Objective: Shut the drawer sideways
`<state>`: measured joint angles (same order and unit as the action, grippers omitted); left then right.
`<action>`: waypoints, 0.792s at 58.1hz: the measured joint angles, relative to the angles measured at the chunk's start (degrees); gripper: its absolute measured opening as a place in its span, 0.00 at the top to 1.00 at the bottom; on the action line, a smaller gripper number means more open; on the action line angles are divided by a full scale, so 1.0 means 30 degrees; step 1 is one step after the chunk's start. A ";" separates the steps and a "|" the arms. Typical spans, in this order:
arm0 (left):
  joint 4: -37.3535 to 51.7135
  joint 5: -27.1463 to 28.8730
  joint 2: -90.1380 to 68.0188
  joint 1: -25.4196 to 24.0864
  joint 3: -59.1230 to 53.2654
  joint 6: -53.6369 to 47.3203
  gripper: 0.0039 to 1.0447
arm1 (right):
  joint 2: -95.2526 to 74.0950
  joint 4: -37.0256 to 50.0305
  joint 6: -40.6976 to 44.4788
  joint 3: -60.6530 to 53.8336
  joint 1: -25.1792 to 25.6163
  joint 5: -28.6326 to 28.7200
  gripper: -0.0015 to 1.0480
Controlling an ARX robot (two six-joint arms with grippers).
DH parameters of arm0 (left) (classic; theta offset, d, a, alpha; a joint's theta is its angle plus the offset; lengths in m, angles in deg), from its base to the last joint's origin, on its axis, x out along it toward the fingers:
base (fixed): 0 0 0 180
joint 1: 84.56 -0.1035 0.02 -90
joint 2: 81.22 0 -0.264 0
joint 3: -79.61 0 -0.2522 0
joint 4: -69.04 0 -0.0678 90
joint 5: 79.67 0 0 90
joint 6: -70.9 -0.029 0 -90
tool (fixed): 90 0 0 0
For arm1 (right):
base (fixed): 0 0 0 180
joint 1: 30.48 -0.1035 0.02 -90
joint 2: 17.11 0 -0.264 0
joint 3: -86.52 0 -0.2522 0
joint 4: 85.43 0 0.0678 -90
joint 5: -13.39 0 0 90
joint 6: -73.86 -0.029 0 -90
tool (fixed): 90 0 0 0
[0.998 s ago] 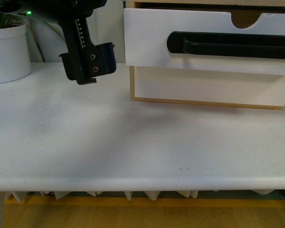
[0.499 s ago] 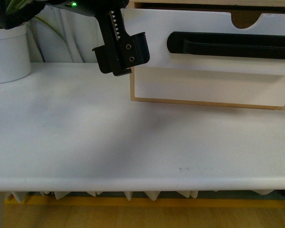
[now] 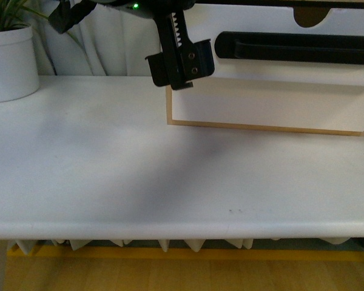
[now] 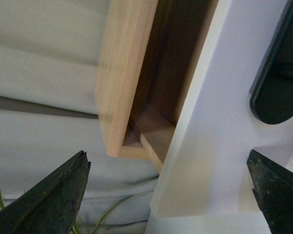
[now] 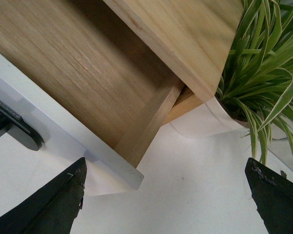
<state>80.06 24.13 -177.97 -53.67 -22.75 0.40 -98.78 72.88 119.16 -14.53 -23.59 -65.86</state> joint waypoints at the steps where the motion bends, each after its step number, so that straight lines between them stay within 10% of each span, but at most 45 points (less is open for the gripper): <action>1: 0.0044 -0.0007 -0.0117 -0.0029 0.0189 -0.0073 0.06 | -0.0160 0.0044 0.0036 0.0124 0.0000 -0.0058 0.09; 46: 0.1290 0.0248 -0.5588 -0.0182 0.6870 -0.0809 0.06 | -0.4911 0.3177 -0.0714 0.3351 -0.0146 -0.1275 0.09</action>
<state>83.92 24.87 -194.73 -54.21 -2.14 -2.02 -113.51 82.41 117.01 -4.48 -24.02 -69.69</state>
